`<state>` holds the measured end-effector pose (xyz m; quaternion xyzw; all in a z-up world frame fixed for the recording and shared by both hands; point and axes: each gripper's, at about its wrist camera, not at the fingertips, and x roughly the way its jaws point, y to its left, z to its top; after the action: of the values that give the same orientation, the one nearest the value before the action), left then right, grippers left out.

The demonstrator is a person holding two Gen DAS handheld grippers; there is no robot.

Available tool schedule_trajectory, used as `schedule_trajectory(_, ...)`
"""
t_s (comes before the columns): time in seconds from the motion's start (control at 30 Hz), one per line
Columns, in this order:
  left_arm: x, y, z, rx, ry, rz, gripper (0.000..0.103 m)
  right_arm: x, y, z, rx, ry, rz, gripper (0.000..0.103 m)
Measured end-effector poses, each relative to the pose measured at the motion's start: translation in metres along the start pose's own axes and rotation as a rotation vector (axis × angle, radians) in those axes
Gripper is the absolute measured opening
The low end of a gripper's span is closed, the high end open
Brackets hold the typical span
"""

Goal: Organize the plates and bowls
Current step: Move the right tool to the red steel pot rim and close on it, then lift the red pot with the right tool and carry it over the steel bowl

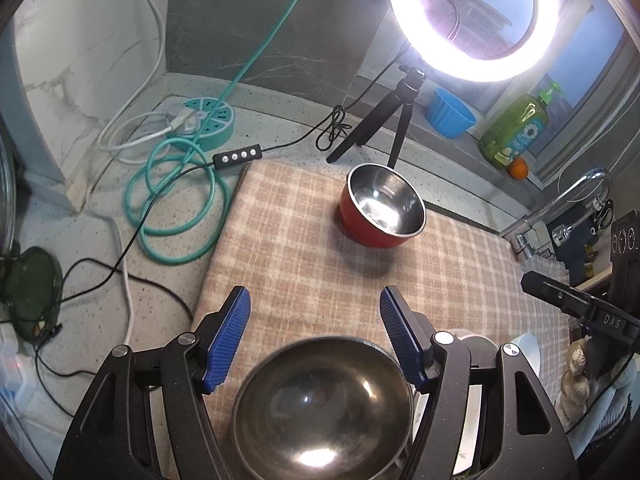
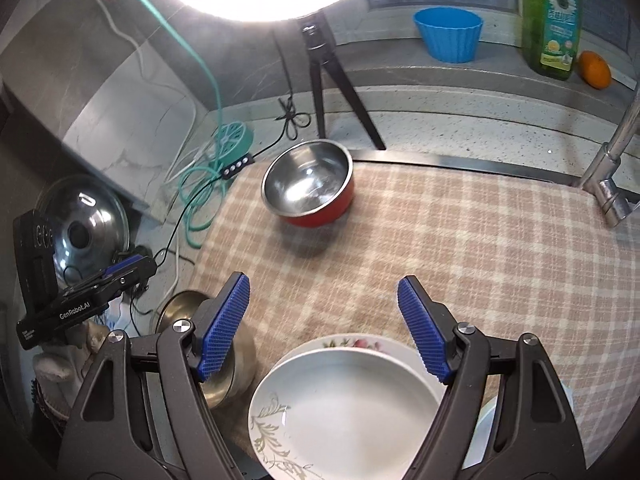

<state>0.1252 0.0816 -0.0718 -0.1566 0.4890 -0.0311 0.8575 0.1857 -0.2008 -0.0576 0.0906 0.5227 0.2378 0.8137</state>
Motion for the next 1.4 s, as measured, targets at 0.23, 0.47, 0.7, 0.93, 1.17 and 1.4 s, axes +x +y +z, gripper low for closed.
schedule_trajectory(0.23,0.025,0.000,0.032,-0.015,0.019,-0.023,0.067,0.019,-0.020,0.023,0.088,0.015,0.033,0.079)
schedule_trajectory(0.47,0.052,-0.007,0.056,-0.001,0.059,-0.049,0.067,0.042,-0.030,0.043,0.101,0.011,-0.007,0.079)
schedule_trajectory(0.7,0.084,-0.012,0.075,-0.031,0.104,-0.084,0.065,0.074,-0.032,0.057,0.113,0.036,0.015,0.076)
schedule_trajectory(0.93,0.112,-0.015,0.089,-0.049,0.154,-0.107,0.056,0.105,-0.033,0.065,0.149,0.093,0.055,0.058)
schedule_trajectory(1.17,0.128,-0.011,0.093,-0.078,0.185,-0.130,0.039,0.123,-0.035,0.068,0.171,0.118,0.066,0.042)
schedule_trajectory(1.4,0.139,-0.006,0.095,-0.096,0.203,-0.139,0.026,0.139,-0.039,0.071,0.203,0.143,0.071,0.030)
